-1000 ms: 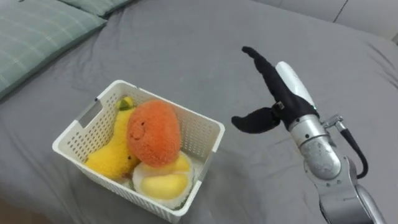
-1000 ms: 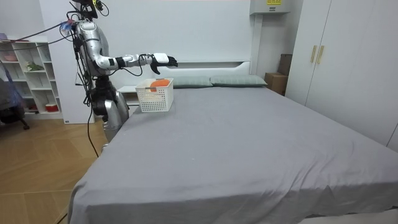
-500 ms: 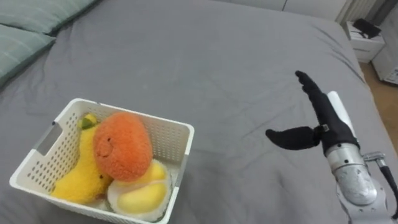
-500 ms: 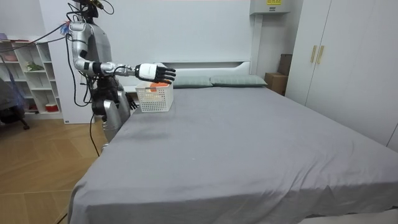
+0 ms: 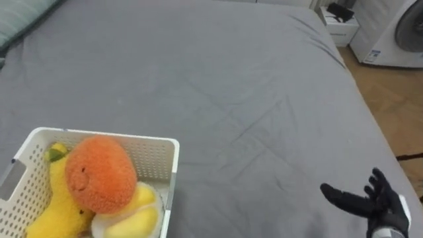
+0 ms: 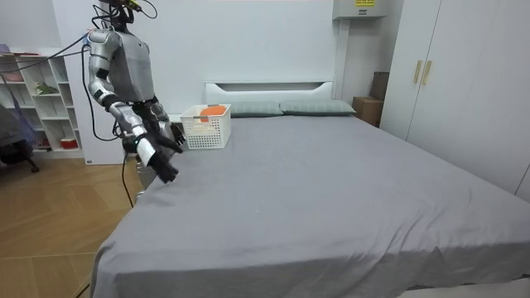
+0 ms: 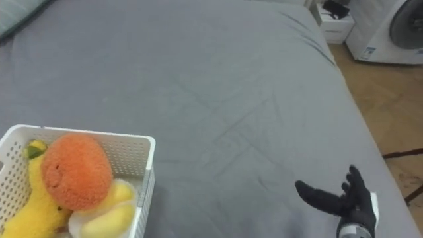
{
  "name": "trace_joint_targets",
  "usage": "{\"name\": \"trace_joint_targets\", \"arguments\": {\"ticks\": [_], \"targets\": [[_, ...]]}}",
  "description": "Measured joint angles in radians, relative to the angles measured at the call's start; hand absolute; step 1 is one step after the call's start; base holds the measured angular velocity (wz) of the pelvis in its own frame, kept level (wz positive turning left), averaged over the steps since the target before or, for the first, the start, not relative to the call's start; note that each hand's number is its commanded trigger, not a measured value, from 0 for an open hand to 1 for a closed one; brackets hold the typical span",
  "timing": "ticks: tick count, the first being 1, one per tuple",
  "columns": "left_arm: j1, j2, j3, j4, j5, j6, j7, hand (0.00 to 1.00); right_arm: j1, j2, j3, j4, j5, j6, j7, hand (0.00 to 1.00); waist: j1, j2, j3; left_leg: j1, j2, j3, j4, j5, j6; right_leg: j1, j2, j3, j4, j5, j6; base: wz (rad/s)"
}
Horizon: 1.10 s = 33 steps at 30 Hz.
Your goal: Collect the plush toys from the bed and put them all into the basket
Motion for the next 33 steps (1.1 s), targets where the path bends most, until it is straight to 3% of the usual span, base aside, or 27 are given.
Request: {"name": "trace_joint_targets", "arguments": {"ticks": [4,5,11,15,17,19,23,33], "targets": [[0.002,-0.005,0.006,0.020,0.000,-0.001,-0.001,0.00,0.029,0.019,-0.074,0.259,0.136,-0.003,0.002,0.00,-0.013,0.010,-0.0047,-0.002,0.001,-0.001,0.001,-0.005,-0.002,0.001,0.002,0.009,0.002,0.000,0.000,-0.04],[0.003,-0.006,0.016,0.035,0.000,-0.005,-0.003,0.00,0.029,0.023,-0.086,0.333,0.145,-0.006,0.012,0.00,-0.020,0.013,-0.0004,-0.003,0.001,-0.001,0.001,-0.007,-0.004,0.001,0.003,0.009,0.002,-0.001,-0.002,-0.09],[0.006,-0.009,0.048,0.053,0.003,-0.009,-0.018,0.00,0.048,0.039,-0.104,0.578,0.146,0.001,0.087,0.00,-0.033,0.010,-0.0009,-0.004,0.000,0.001,0.004,-0.010,-0.014,-0.002,0.001,0.008,0.002,-0.018,-0.007,-0.01],[0.009,-0.012,0.063,0.064,0.026,-0.004,-0.036,0.00,0.036,0.042,-0.097,0.669,-0.037,0.030,0.166,0.00,-0.041,0.007,-0.0056,-0.002,0.002,-0.003,0.014,-0.009,-0.012,0.001,0.002,0.001,0.003,-0.023,-0.010,0.04],[0.002,-0.012,0.064,0.080,0.029,0.004,-0.038,0.00,0.019,0.032,-0.046,0.701,-0.169,0.058,0.191,0.00,-0.028,0.006,-0.0056,-0.003,0.002,-0.002,0.012,-0.009,-0.012,0.001,0.003,0.003,0.004,-0.024,-0.009,0.00],[-0.006,-0.011,0.056,0.078,0.027,0.027,-0.037,0.00,-0.013,0.029,0.034,0.725,-0.335,0.108,0.216,0.00,-0.018,0.004,-0.0055,-0.001,0.002,-0.004,0.012,-0.009,-0.012,0.001,0.002,0.000,0.004,-0.025,-0.009,0.02],[-0.013,-0.012,0.054,0.079,0.023,0.063,-0.037,0.00,-0.074,0.030,0.055,0.750,-0.445,0.172,0.227,0.00,-0.012,0.006,-0.0051,0.001,0.001,-0.009,0.012,-0.009,-0.012,0.003,0.002,-0.006,0.004,-0.025,-0.009,0.04],[-0.037,-0.014,-0.015,0.078,0.025,0.098,-0.037,0.00,-0.130,0.030,0.062,0.747,-0.607,0.211,0.219,0.00,-0.005,0.008,-0.0019,-0.001,0.002,-0.013,0.009,-0.009,-0.013,0.004,0.002,-0.011,0.020,-0.025,-0.010,0.00]]}}
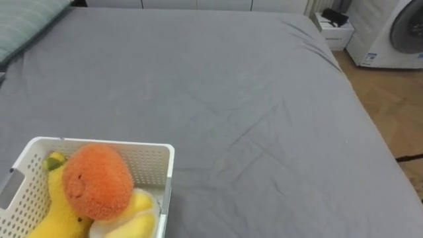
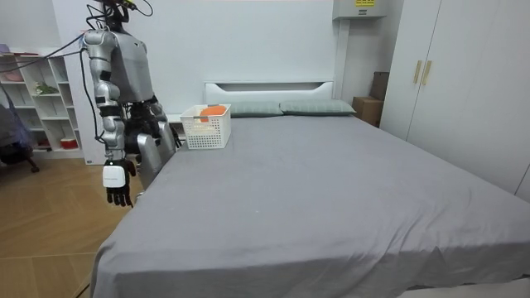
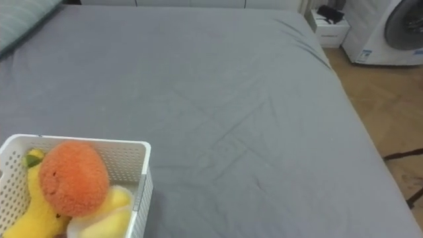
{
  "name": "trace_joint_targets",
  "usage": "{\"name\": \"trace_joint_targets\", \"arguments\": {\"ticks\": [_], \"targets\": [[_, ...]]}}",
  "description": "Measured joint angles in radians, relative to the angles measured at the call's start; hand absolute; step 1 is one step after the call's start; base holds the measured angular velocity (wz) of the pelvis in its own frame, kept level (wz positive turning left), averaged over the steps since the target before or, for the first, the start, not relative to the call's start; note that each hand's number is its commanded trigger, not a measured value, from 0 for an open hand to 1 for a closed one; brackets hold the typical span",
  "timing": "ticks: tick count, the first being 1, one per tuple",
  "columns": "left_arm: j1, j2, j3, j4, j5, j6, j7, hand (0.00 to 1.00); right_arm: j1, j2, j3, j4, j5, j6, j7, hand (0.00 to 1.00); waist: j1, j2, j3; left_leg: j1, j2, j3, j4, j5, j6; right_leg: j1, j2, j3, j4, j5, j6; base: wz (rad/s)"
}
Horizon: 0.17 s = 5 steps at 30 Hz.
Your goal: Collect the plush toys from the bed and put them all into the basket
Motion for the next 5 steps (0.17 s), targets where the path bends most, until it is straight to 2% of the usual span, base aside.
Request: {"name": "trace_joint_targets", "arguments": {"ticks": [5], "targets": [[-0.003,0.000,-0.024,-0.002,0.005,0.001,-0.001,0.00,0.002,0.002,0.020,-0.005,-0.050,0.014,0.000,0.00,0.000,0.000,0.0083,0.000,-0.002,-0.019,0.001,-0.001,-0.001,0.007,-0.001,-0.019,-0.002,0.000,0.000,0.09]]}}
